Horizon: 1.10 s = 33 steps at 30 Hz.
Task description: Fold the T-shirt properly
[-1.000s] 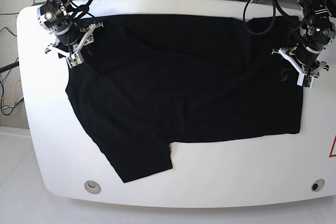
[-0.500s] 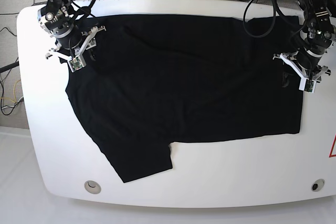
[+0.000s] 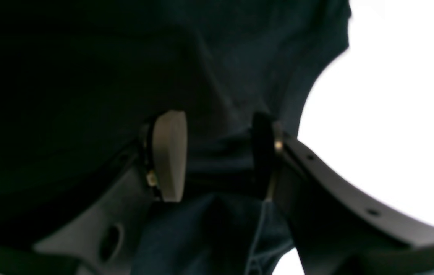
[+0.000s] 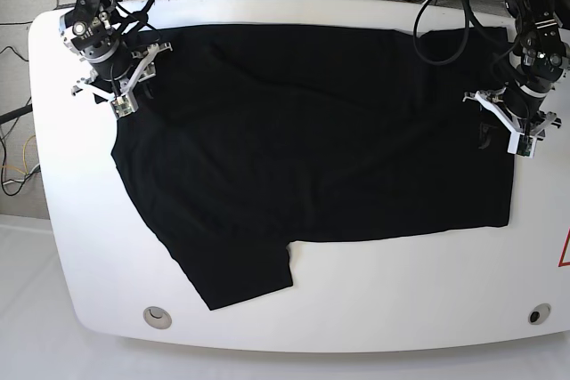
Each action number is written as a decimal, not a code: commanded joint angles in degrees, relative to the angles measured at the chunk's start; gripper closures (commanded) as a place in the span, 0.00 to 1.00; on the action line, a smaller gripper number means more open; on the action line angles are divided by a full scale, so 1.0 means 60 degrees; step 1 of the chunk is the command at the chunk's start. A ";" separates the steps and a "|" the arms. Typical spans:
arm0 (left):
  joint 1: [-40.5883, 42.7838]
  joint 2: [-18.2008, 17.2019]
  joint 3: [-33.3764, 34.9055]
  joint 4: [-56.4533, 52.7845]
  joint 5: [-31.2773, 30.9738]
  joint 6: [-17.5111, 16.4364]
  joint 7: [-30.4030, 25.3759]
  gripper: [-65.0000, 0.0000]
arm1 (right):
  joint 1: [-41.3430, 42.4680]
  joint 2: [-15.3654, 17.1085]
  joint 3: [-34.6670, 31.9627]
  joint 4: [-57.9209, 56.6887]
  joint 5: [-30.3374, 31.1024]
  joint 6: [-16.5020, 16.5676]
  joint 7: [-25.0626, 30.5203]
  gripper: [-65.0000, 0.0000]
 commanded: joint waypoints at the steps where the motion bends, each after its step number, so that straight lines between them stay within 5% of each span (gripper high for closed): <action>1: -0.0103 -0.0175 -0.0040 0.0132 -0.0111 0.0044 -0.0240 0.56 | -0.0054 0.0081 -0.0031 0.0226 0.0189 -0.0057 0.0252 0.58; 33: -0.0105 -0.0165 -0.0043 -0.0440 -0.0159 0.0053 -0.0304 0.57 | -0.0187 -0.0029 -0.0021 -0.0031 0.0094 0.0074 0.0299 0.60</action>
